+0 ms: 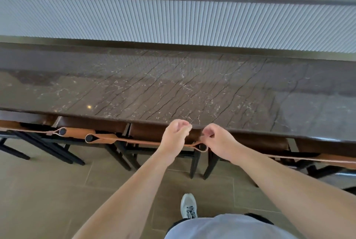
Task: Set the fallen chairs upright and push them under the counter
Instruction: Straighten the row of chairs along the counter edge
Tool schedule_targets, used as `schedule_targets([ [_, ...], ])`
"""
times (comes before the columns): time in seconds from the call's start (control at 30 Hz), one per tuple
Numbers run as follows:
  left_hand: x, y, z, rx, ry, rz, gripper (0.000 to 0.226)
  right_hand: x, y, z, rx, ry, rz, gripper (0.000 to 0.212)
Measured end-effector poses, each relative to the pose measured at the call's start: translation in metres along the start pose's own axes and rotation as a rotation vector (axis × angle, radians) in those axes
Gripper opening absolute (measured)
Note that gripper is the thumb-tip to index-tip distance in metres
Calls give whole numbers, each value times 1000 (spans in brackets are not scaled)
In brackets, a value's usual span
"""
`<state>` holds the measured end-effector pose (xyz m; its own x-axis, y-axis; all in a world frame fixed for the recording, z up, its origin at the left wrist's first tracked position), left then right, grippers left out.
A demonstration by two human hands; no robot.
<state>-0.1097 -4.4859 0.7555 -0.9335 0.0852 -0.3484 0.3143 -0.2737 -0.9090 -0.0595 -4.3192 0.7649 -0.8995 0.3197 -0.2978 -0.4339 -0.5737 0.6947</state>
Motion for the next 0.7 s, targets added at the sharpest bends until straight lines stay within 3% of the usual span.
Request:
schedule_targets([
  [0.1,-13,-15,-41,-274,-38,222,16,-7,-17,30,309,-84,-193,7],
  [0.2,-30,-29,-80,-358,-17,316,18,-22,-40,63,584,-122,-308,10],
  [0.33,-62,-46,-138,-345,57,274,19,-52,-84,109,730,-215,-354,9],
  [0.7,-188,-70,-336,-272,316,203,22,-164,-237,262,854,-428,-409,12],
])
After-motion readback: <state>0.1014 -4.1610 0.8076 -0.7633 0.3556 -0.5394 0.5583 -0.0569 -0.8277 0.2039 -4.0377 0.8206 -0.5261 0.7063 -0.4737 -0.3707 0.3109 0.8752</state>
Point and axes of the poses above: each hand's wrist, its own x-axis towards the middle knuckle, its own z-axis out of the back of the hand, y = z × x, the point moved 2 cm from there along x, towards the middle knuckle, and after that the axes turned 11 degrees about -y, right-handed, at the moved point
